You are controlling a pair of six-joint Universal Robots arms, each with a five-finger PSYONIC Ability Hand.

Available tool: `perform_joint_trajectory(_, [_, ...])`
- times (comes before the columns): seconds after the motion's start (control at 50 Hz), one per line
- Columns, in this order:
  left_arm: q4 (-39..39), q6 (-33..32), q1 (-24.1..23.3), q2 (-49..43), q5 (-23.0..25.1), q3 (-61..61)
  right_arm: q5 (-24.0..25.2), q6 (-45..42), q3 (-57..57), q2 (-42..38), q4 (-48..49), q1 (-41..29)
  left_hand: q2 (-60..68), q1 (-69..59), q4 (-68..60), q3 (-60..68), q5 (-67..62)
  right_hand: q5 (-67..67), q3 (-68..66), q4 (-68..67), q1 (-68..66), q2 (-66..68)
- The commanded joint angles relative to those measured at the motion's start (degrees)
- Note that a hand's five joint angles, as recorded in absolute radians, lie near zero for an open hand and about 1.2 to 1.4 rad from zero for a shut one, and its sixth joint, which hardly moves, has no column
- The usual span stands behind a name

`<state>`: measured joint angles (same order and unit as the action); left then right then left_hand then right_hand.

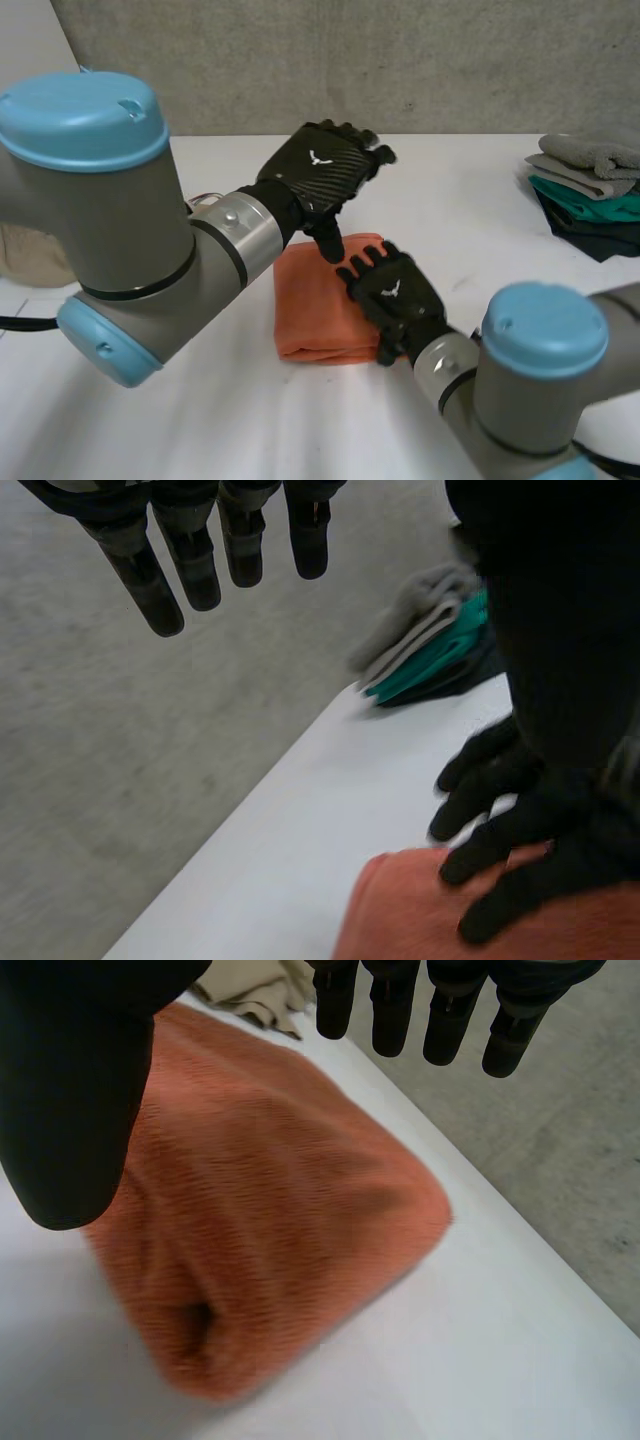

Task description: Fold the laundry.

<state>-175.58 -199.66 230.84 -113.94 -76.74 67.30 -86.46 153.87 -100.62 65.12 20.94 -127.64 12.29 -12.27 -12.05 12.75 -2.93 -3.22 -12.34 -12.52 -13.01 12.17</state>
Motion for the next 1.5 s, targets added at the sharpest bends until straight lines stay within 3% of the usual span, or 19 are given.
perform_joint_trajectory(0.02, [2.08, 0.32, 0.57, 0.04, 3.53, 0.29, -1.34, -0.24, -0.72, -4.82, 7.0, -1.03, 3.47, -3.5, -3.71, 3.02, -2.84, -5.6, -6.48, -6.3, -5.81, 6.66])
perform_joint_trajectory(0.36, [1.99, 0.5, 0.57, -0.84, 3.53, 0.73, -1.16, -2.43, 4.12, -12.21, 11.93, -1.03, 3.64, -3.67, -3.88, 3.18, -3.0, -18.39, -19.27, -19.09, -18.6, 19.45])
perform_joint_trajectory(0.46, [1.99, 1.11, 0.66, -0.84, 3.53, 0.73, -0.9, -2.61, 4.91, -12.47, 14.29, -1.03, 3.81, -3.83, -4.05, 3.35, -3.17, -29.8, -30.68, -30.5, -30.01, 30.86])
perform_joint_trajectory(0.72, [1.99, 3.66, 1.45, -0.67, 3.71, 0.82, -0.81, -2.35, 7.81, -14.41, 15.36, -1.03, 4.15, -4.17, -4.39, 3.69, -3.51, -29.99, -30.87, -30.69, -30.2, 31.05])
perform_joint_trajectory(0.8, [1.99, 3.67, 1.45, -0.49, 3.71, 0.73, -0.55, -2.35, 9.3, -15.55, 15.27, -1.03, 4.15, -4.17, -4.39, 3.69, -3.51, -51.98, -52.87, -52.68, -52.2, 53.04])
perform_joint_trajectory(0.82, [1.99, 3.67, 1.45, -0.49, 3.71, 0.82, -0.55, -2.35, 10.0, -16.16, 15.27, -1.03, 4.15, -4.17, -4.39, 3.69, -3.51, -63.69, -64.57, -64.39, -63.9, 64.75])
perform_joint_trajectory(0.86, [1.99, 3.67, 1.45, -0.49, 3.71, 0.73, -0.63, -2.26, 10.8, -16.6, 15.27, -1.03, 4.15, -4.17, -4.39, 3.69, -3.51, -66.78, -67.66, -67.47, -66.99, 67.83])
perform_joint_trajectory(1.02, [1.99, 3.67, 3.12, 0.12, 3.62, 0.73, -0.64, -1.55, 14.31, -16.17, 15.09, 0.46, 4.15, -4.17, -4.39, 3.69, -3.51, -66.78, -67.66, -67.48, -66.99, 67.83])
perform_joint_trajectory(1.18, [1.99, 3.75, 4.0, 0.56, 3.53, 1.17, 3.23, -1.73, 15.28, -15.9, 9.66, 1.78, 4.31, -4.34, -4.55, 3.86, -3.68, -66.78, -67.66, -67.48, -66.99, 67.83])
perform_joint_trajectory(1.2, [2.08, 3.75, 4.0, 0.65, 3.53, 1.25, 3.15, -1.56, 15.37, -15.64, 6.25, 2.13, 4.32, -4.34, -4.55, 3.86, -3.68, -44.19, -45.07, -44.89, -44.4, 45.24])
perform_joint_trajectory(1.22, [2.17, 3.75, 4.09, 0.65, 3.53, 1.6, 3.14, -1.64, 15.28, -15.55, 4.65, 2.31, 4.15, -4.17, -4.39, 3.69, -3.51, -30.64, -31.52, -31.34, -30.85, 31.7])
perform_joint_trajectory(1.26, [2.08, 3.75, 4.09, 0.65, 3.53, 2.05, 3.06, -1.55, 15.02, -15.2, 2.01, 2.92, 4.15, -4.17, -4.39, 3.69, -3.51, -15.4, -16.28, -16.1, -15.62, 16.46])
perform_joint_trajectory(1.36, [1.99, 3.75, 4.09, 0.65, 3.62, 2.31, 3.93, -1.55, 12.48, -12.74, -1.26, 4.5, 4.31, -4.34, -4.55, 3.86, -3.68, -7.8, -8.69, -8.5, -8.02, 8.86])
perform_joint_trajectory(1.5, [1.91, 3.93, 3.91, 0.65, 3.71, 2.4, 4.02, -2.08, 10.54, -11.42, -1.17, 4.86, 4.15, -4.17, -4.39, 3.69, -3.51, -7.79, -8.68, -8.49, -8.01, 8.85])
